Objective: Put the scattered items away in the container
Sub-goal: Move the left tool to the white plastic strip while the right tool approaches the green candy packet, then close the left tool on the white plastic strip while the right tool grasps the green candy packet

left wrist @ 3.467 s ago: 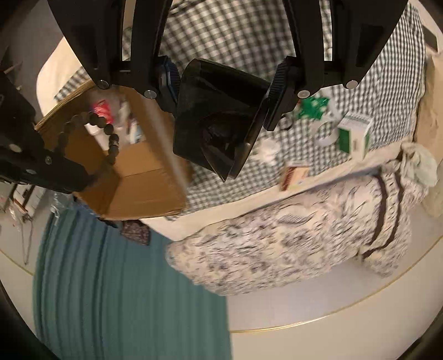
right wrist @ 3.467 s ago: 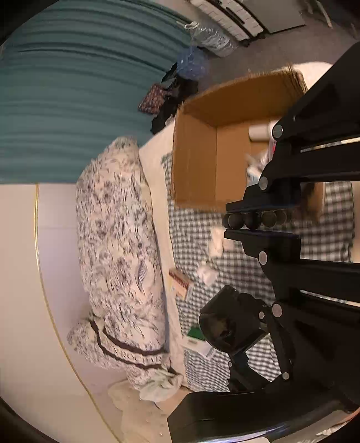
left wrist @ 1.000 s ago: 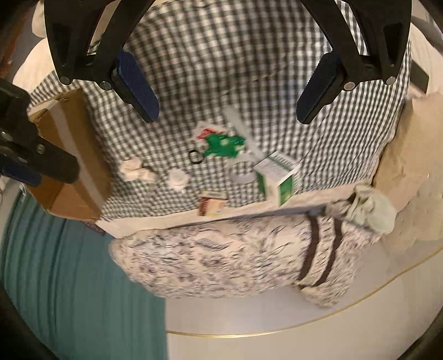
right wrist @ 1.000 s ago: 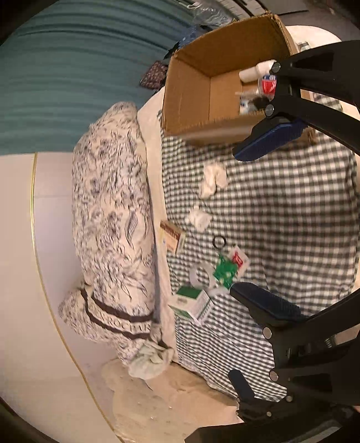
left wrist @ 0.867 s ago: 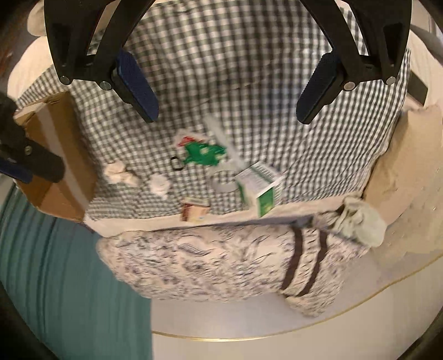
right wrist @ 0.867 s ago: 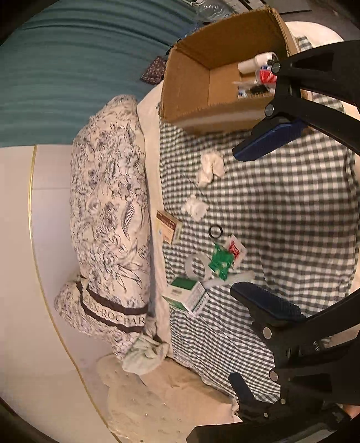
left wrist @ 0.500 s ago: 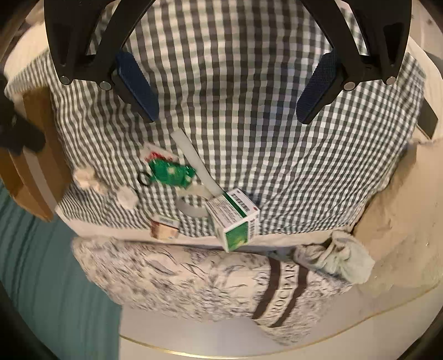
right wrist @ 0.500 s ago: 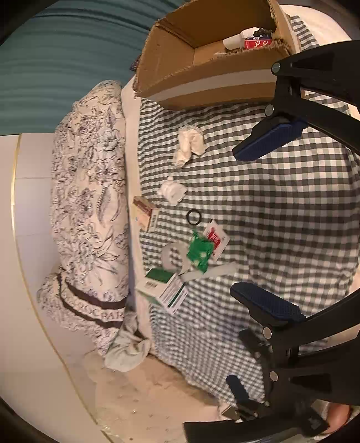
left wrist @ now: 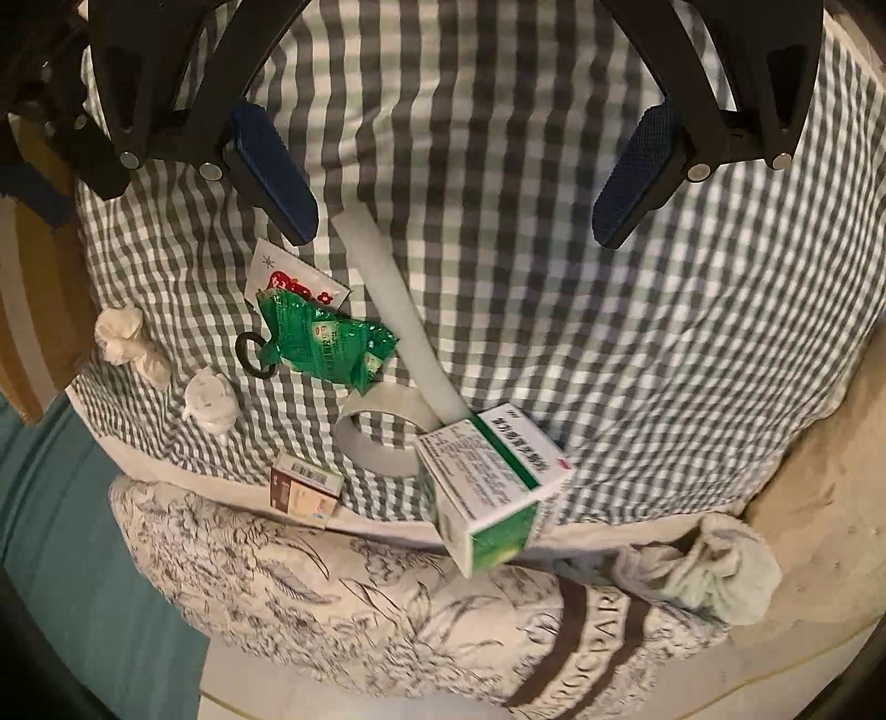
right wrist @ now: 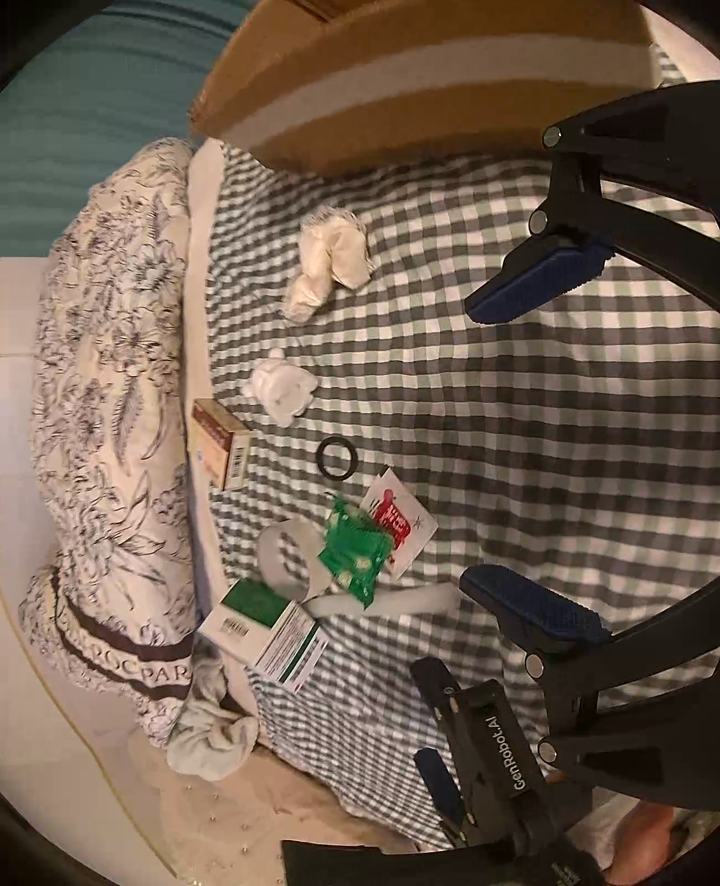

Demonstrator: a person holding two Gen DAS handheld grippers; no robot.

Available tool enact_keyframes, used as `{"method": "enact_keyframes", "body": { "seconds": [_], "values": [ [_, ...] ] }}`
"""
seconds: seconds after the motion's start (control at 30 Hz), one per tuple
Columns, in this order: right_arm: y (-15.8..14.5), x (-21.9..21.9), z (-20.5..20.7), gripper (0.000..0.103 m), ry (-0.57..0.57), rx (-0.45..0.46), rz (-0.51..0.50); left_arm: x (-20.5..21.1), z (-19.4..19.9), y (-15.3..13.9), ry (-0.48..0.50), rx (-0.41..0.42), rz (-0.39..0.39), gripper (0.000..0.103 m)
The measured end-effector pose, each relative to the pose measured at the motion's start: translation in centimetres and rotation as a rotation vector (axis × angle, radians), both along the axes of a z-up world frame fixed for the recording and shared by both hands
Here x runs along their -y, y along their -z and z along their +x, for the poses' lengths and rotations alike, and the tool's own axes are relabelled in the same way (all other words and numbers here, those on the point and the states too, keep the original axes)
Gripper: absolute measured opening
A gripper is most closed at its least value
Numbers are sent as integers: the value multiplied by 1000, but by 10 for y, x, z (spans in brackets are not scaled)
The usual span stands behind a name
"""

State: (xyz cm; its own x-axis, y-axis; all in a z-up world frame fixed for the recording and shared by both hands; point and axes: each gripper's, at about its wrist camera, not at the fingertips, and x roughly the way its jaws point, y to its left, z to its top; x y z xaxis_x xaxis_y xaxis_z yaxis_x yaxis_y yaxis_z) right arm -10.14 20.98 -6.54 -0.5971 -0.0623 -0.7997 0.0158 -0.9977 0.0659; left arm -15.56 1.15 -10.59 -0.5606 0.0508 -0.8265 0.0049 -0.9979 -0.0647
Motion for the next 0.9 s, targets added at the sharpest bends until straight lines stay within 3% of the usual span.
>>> {"method": "enact_keyframes", "body": {
  "seconds": [0.27, 0.43, 0.67, 0.9],
  "values": [
    [33, 0, -13, 89, -17, 53, 10, -8, -30, 27, -2, 20, -5, 102],
    [34, -1, -18, 89, -26, 45, 30, 5, -43, 47, -61, 60, -14, 102],
    [34, 1, -33, 89, -26, 36, 35, -1, -49, 47, -14, 33, 34, 103],
    [42, 15, -45, 89, -30, 45, 58, -4, -64, 60, 8, 31, 15, 103]
  ]
}}
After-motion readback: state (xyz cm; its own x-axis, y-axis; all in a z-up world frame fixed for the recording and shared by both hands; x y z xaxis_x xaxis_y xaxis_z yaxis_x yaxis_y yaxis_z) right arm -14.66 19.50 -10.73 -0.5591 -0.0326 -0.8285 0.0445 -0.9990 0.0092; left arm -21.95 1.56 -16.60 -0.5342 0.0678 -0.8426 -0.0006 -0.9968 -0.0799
